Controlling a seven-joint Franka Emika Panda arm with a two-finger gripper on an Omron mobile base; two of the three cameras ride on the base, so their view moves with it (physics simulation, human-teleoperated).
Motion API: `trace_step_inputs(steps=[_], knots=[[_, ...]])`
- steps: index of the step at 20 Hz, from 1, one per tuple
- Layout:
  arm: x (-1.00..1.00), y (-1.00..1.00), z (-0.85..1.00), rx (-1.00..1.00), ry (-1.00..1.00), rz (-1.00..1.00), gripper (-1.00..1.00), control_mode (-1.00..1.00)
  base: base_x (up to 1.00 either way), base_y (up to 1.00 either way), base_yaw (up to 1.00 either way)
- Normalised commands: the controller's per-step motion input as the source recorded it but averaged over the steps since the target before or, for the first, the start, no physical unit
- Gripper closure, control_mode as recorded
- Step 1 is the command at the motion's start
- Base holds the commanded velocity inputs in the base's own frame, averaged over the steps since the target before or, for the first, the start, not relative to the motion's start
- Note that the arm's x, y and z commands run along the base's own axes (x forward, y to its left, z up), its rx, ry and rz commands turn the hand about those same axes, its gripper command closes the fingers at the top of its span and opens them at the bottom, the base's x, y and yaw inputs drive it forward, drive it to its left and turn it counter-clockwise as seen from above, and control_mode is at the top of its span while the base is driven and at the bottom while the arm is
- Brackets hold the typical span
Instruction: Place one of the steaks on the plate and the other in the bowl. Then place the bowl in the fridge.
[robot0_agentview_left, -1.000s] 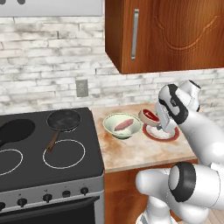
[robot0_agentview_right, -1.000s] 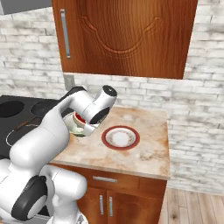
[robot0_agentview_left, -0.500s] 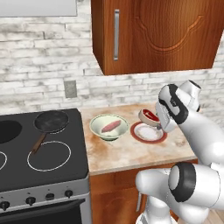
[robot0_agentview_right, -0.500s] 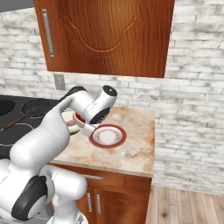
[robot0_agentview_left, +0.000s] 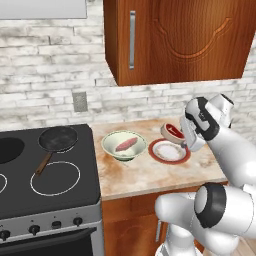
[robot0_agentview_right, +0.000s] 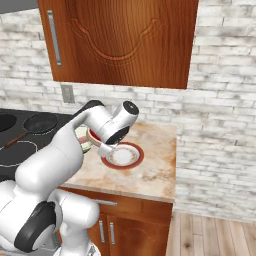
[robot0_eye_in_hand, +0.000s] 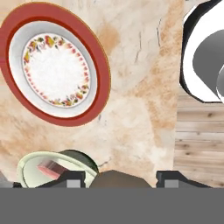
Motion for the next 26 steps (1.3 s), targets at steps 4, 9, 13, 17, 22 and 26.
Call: trace_step_inputs(steps=[4,9,13,17,22,26], knots=[[0.39,-0.01,-0.20,0.00,0.00,0.00,1.00,-1.00,0.00,0.00,0.00],[0.47,-0.05,-0.36,-0.05,0.03,0.00,1.00,-1.00,0.00,0.00,0.00],[0.33,-0.17,-0.40,-0.09,0.09,0.00,1.00,-1.00,0.00,0.00,0.00],[0.23,-0.33,-0.30,-0.01,0.04,0.00,1.00,-1.00,0.00,0.00,0.00],[0.17,-0.23,-0.37,-0.04,0.04,0.00,1.00,-1.00,0.00,0.00,0.00],[0.20,-0.02,-0.43,-0.09,0.03,0.00,1.00,-1.00,0.00,0.00,0.00]])
